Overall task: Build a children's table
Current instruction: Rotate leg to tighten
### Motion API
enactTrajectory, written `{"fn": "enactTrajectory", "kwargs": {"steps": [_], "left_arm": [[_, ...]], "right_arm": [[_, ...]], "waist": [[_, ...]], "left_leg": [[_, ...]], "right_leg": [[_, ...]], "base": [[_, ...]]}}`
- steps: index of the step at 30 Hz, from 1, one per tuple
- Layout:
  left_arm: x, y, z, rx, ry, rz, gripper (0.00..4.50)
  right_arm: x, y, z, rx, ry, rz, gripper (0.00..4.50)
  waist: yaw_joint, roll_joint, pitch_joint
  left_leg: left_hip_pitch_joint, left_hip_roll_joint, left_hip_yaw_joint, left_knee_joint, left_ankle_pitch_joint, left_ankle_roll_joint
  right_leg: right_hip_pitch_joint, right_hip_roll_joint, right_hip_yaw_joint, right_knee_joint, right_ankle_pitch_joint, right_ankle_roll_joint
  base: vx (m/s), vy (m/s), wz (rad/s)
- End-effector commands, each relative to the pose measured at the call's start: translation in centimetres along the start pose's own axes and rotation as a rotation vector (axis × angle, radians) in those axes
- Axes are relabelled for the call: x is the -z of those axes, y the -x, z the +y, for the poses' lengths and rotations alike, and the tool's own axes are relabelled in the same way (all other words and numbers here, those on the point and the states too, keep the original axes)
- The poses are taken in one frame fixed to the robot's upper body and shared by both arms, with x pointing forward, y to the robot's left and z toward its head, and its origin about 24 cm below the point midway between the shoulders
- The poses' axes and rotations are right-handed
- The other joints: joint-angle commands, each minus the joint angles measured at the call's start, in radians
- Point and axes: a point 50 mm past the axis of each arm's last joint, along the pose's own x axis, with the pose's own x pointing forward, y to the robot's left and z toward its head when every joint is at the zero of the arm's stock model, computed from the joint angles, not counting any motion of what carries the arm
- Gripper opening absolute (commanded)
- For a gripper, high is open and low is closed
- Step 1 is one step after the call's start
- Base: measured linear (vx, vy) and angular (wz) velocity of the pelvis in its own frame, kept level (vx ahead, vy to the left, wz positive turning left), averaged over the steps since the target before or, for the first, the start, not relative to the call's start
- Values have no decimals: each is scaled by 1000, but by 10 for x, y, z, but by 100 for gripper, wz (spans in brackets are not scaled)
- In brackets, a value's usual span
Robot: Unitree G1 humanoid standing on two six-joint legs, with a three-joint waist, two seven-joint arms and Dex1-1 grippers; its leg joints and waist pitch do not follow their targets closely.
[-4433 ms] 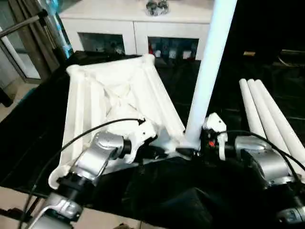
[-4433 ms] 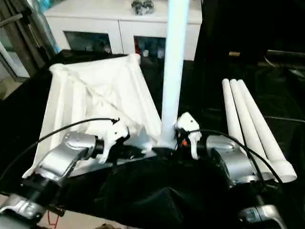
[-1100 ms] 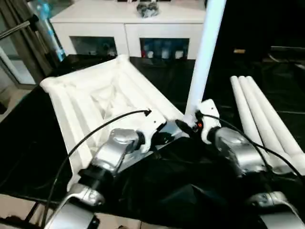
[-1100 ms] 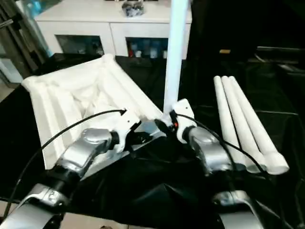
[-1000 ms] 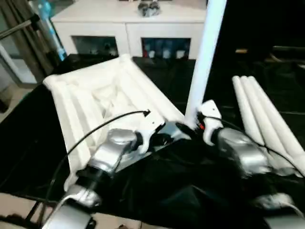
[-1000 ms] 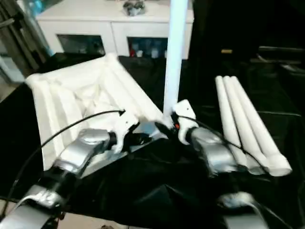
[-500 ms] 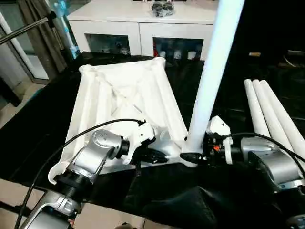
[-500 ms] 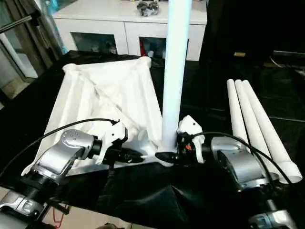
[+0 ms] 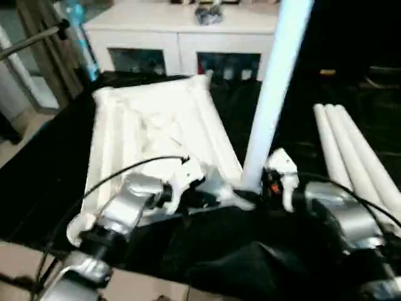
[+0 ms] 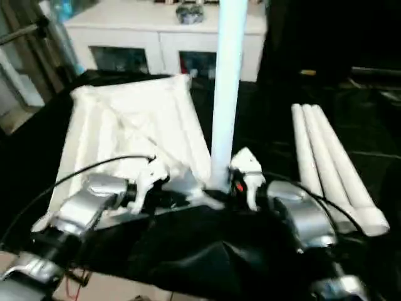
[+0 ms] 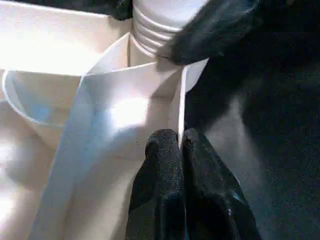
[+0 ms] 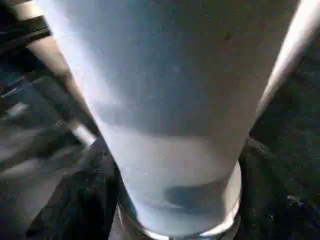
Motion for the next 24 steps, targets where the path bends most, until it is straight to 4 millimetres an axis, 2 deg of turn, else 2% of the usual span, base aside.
{"fn": "enactTrajectory", "kwargs": {"steps": [1,2,3,4,5,6,9,10,11,12,13,14,15,17,20,21,22,24], "left_arm": [[-33,-25,-6,-30,-42,-90,0],[-33,-25,-6,-31,-42,-90,0],[-36,-29,-5,-65,-32,-92,0],[-38,-33,-4,-96,-23,-92,0],[-41,-38,-3,-127,-12,-95,0],[-42,-40,-3,-147,-5,-97,0],[-51,-53,-2,-231,16,-112,0],[-52,-54,-2,-234,6,-113,0],[-52,-54,-2,-234,5,-113,0],[-52,-55,-3,-232,3,-114,0],[-51,-55,-3,-229,0,-115,0],[-51,-56,-4,-220,-8,-116,0],[-51,-56,-5,-210,-12,-116,0],[-50,-56,-6,-201,-19,-121,0],[-51,-57,-6,-201,-22,-123,0],[-51,-58,-5,-204,-27,-132,0],[-52,-59,-4,-226,-30,-153,0],[-53,-59,-4,-240,-24,-159,0]], "right_arm": [[22,-28,13,75,-99,75,275],[22,-28,13,77,-99,75,275],[22,-33,11,130,-122,73,275],[23,-36,10,167,-144,71,275],[22,-41,10,205,-162,66,275],[22,-43,10,227,-174,63,275],[22,-55,2,413,-156,78,275],[21,-56,1,428,-148,72,275],[20,-56,0,430,-151,69,275],[19,-56,-1,436,-159,57,275],[18,-57,-2,439,-173,42,345],[14,-56,-4,436,-208,12,345],[12,-55,-5,434,-224,-6,347],[8,-53,-8,447,-192,-20,373],[6,-52,-10,461,-168,-30,390],[1,-46,-14,486,-143,-56,390],[-8,-29,-23,528,-117,-107,390],[-11,-22,-26,538,-113,-124,390]], "waist": [[-7,-18,-47],[-11,-19,-46],[-21,-19,-42],[-23,-19,-42],[-28,-17,-40],[-28,-20,-39],[-35,-14,-38],[-38,-15,-42],[-38,-15,-42],[-37,-13,-45],[-38,-13,-46],[-37,-10,-46],[-39,-9,-50],[-36,-7,-53],[-33,-9,-54],[-30,-1,-55],[-28,-6,-54],[-12,-8,-58]], "left_leg": [[14,56,-30,-74,-239,48],[12,57,-30,-76,-238,45],[21,53,-30,-75,-279,35],[20,53,-31,-75,-285,33],[23,51,-30,-74,-300,31],[23,50,-32,-75,-310,34],[29,48,-33,-75,-327,22],[25,50,-37,-79,-326,25],[25,50,-37,-79,-326,25],[24,52,-35,-80,-312,36],[20,54,-35,-82,-295,47],[18,55,-35,-83,-289,50],[17,58,-35,-83,-272,60],[16,60,-33,-81,-242,70],[16,59,-29,-77,-216,85],[12,60,-31,-78,-194,91],[12,59,-30,-77,-186,97],[22,63,-25,-71,-158,108]], "right_leg": [[40,-94,55,-103,-364,-155],[40,-93,55,-103,-368,-151],[33,-92,54,-111,-414,-146],[35,-93,53,-112,-428,-142],[30,-94,53,-118,-461,-132],[33,-95,51,-123,-491,-118],[26,-93,49,-127,-515,-113],[33,-95,48,-126,-487,-112],[33,-95,48,-126,-487,-112],[34,-95,51,-125,-444,-119],[38,-95,53,-120,-394,-135],[40,-95,53,-117,-373,-142],[43,-95,55,-110,-307,-165],[44,-96,57,-102,-234,-191],[46,-96,58,-98,-193,-210],[51,-97,56,-92,-167,-214],[51,-93,56,-98,-162,-205],[47,-93,62,-92,-117,-206]], "base": [[0,0,0],[0,0,0],[0,0,0],[0,0,0],[0,0,0],[0,0,0],[0,0,0],[0,0,0],[0,0,0],[0,0,0],[0,0,0],[0,0,0],[0,0,0],[0,0,0],[0,0,0],[0,0,0],[0,0,0],[0,0,0]]}}
